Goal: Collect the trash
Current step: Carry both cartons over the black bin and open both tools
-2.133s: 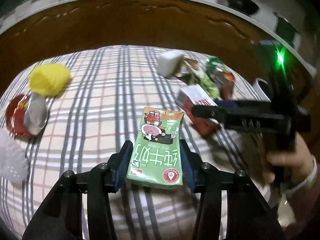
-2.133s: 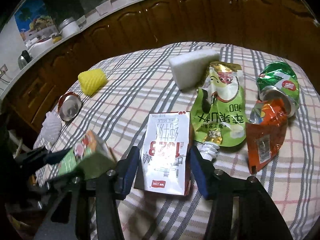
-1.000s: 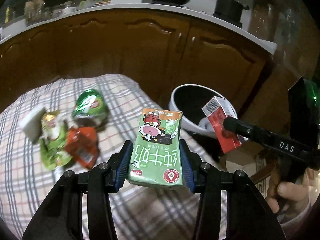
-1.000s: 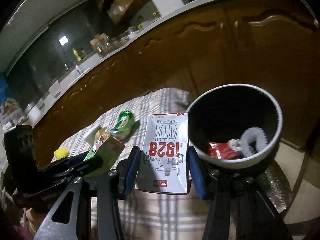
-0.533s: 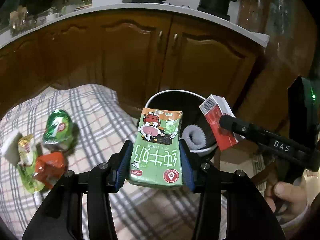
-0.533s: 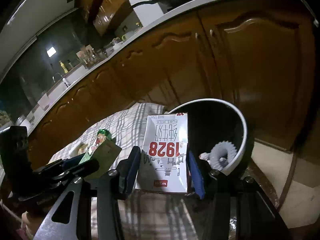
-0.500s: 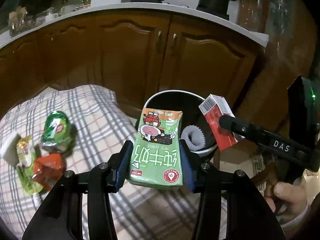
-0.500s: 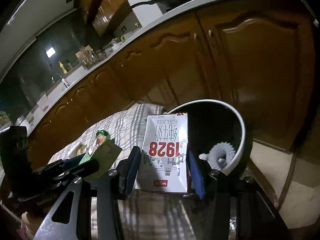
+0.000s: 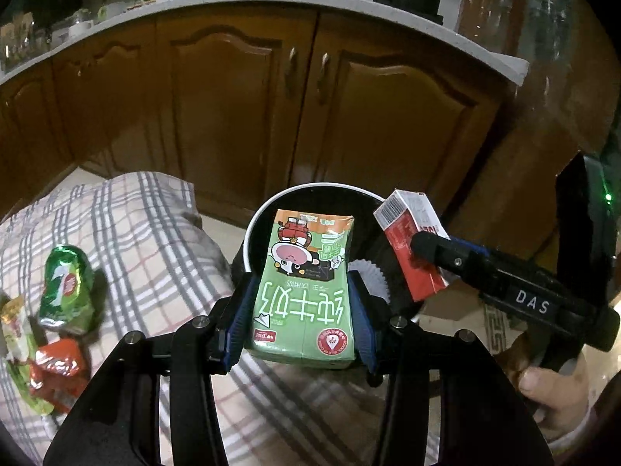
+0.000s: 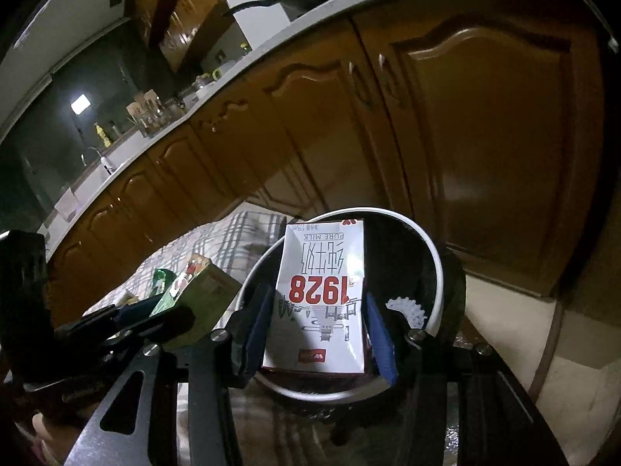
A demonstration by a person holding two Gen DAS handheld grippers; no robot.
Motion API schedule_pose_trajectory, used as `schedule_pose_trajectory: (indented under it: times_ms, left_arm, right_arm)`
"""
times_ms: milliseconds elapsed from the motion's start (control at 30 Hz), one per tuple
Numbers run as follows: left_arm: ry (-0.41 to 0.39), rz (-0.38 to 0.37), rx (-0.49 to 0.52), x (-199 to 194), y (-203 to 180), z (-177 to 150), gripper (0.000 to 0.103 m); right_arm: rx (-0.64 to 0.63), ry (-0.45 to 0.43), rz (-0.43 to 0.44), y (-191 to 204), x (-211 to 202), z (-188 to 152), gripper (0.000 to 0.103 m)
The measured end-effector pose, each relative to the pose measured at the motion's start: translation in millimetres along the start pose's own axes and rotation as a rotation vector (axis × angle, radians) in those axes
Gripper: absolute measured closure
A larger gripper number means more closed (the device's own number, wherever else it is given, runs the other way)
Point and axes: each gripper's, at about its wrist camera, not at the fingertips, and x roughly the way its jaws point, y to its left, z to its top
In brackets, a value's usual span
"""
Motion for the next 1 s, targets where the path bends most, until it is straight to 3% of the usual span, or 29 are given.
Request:
schedule_pose_trajectory:
  times_ms: [800, 867, 933, 1000]
  left_arm:
    - [0.064, -0.022, -0.007, 45.1, -6.6, 13.9, 0.057]
    - [0.068, -0.026, -0.006, 46.3, -7.5, 14.7, 0.053]
    - [0.067, -0.02, -0.011, 45.6, -6.8, 14.9, 0.035]
    - [0.051, -0.021, -0.014, 40.9, -5.7, 13.6, 0.034]
  right_arm:
    - [0.019, 0.044, -0.042, -21.5, 25.4, 11.2, 0.053]
    - [0.027, 0.042, -0.044, -22.7, 26.1, 12.4, 0.051]
    - [0.042, 0.046, -0.038, -26.1, 26.1, 12.8, 0.047]
    - [0.05, 0.04, -0.04, -26.8, 24.4, 11.9, 0.046]
